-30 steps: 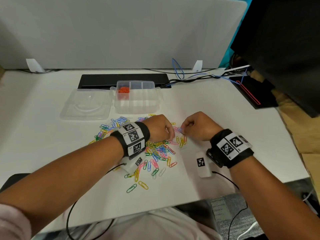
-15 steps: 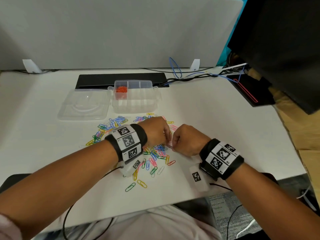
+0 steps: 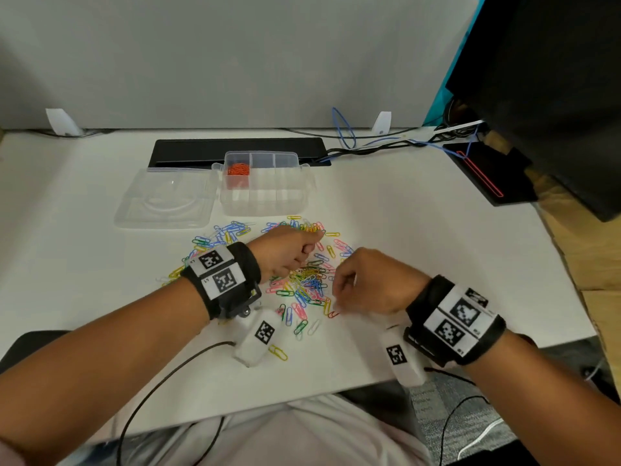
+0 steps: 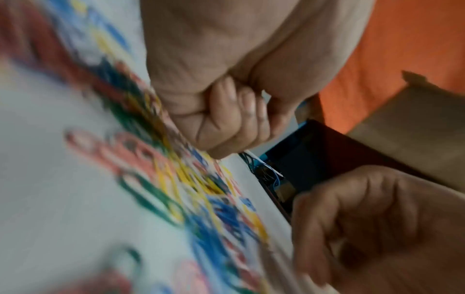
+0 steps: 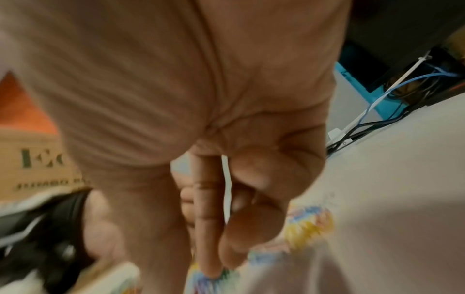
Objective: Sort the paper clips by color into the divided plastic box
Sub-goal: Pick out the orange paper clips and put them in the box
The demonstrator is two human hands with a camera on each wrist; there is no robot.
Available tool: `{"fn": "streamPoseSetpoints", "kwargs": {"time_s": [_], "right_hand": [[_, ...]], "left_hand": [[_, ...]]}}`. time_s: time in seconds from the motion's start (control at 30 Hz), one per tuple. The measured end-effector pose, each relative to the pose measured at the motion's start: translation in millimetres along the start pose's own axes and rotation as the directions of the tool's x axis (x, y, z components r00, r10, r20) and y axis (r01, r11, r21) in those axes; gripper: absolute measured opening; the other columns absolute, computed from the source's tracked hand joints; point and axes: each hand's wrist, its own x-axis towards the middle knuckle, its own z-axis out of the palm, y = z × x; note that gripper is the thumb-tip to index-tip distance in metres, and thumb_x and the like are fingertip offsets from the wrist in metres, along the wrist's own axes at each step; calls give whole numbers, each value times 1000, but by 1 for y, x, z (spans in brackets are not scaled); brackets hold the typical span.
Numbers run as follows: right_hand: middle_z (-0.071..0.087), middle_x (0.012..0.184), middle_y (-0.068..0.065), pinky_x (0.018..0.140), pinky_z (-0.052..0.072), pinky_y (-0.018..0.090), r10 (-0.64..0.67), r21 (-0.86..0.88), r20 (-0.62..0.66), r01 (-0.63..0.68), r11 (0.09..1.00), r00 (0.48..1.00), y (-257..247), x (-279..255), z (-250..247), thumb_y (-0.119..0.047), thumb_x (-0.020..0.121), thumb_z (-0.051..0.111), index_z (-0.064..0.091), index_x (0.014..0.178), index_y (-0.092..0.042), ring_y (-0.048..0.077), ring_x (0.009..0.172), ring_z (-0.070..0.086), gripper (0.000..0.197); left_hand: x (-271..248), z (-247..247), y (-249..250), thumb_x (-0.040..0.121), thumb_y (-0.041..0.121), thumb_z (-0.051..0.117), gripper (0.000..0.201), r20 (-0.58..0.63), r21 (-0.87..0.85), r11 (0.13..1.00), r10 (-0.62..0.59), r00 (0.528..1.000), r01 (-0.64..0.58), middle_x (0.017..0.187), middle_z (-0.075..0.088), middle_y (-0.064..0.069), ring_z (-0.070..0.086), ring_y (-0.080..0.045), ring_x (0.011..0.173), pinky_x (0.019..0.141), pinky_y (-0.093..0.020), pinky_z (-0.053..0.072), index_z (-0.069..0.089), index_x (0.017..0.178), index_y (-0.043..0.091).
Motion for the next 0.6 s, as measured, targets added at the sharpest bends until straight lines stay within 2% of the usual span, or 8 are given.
{"fn": "streamPoseSetpoints", "kwargs": {"time_s": [0.1, 0.2, 0.23, 0.3, 0.37, 0.43, 0.5, 0.6], "right_hand": [[66, 71, -10, 67, 52, 28, 70, -129, 90, -58, 990, 993, -1, -2, 14, -24, 76, 75, 73, 81, -19, 10, 71, 62, 7], [69, 75, -7, 69, 56, 31, 82, -163, 113, -63, 985, 990, 0, 0, 15, -20, 78, 70, 72, 76, -19, 13, 73, 65, 3], [69, 74, -7, 69, 56, 31, 78, -168, 121, -57, 984, 990, 0, 1, 15, -19, 78, 68, 70, 74, -20, 13, 73, 65, 5], [67, 73, -7, 68, 56, 31, 70, -164, 131, -48, 985, 989, -1, 2, 16, -17, 78, 65, 67, 70, -20, 13, 72, 63, 9], [66, 72, -8, 66, 54, 31, 60, -147, 124, -41, 988, 990, -1, 2, 16, -14, 77, 63, 66, 70, -20, 12, 69, 61, 10], [64, 70, -9, 64, 52, 27, 52, -103, 109, -40, 994, 993, 1, 3, 15, -11, 78, 61, 67, 74, -19, 9, 67, 58, 11], [62, 71, -10, 63, 49, 23, 40, -52, 79, -36, 998, 996, 3, 5, 12, -9, 78, 60, 68, 79, -21, 5, 64, 55, 14], [59, 68, -11, 62, 44, 20, 25, 17, -21, -24, 1000, 999, 4, 16, 5, -7, 80, 59, 68, 82, -26, 1, 59, 51, 21]], "left_hand": [[-3, -3, 1, 90, 37, 67, 25, 40, 443, 871, 216, 976, -211, 58, 54, 14, 47, 1, 48, 47, -12, 36, 68, 70, 23], [-4, 3, 2, 89, 23, 70, 8, 169, 612, 730, 254, 953, -303, 68, 63, 26, 55, 13, 59, 58, -3, 39, 77, 86, 22], [-3, 5, 2, 88, 19, 69, 9, 185, 669, 674, 256, 949, -312, 72, 64, 25, 56, 12, 65, 65, -5, 42, 78, 86, 22], [2, 5, 4, 85, 17, 72, 10, 182, 759, 575, 263, 947, -305, 87, 67, 18, 61, 1, 83, 82, -21, 50, 78, 88, 24], [4, 3, 6, 83, 19, 75, 16, 189, 806, 512, 254, 949, -297, 102, 68, 11, 60, -7, 95, 89, -25, 49, 77, 98, 25], [1, -3, 8, 85, 21, 74, 21, 218, 807, 498, 247, 944, -317, 101, 62, 12, 53, -5, 92, 84, -19, 41, 75, 106, 25], [-4, -11, 10, 87, 22, 72, 20, 228, 787, 522, 250, 941, -330, 89, 56, 15, 49, 0, 78, 76, -15, 38, 75, 106, 25], [-8, -21, 7, 86, 19, 73, 15, 216, 795, 521, 236, 948, -311, 63, 47, 17, 45, -3, 58, 52, -9, 33, 75, 98, 26]]}}
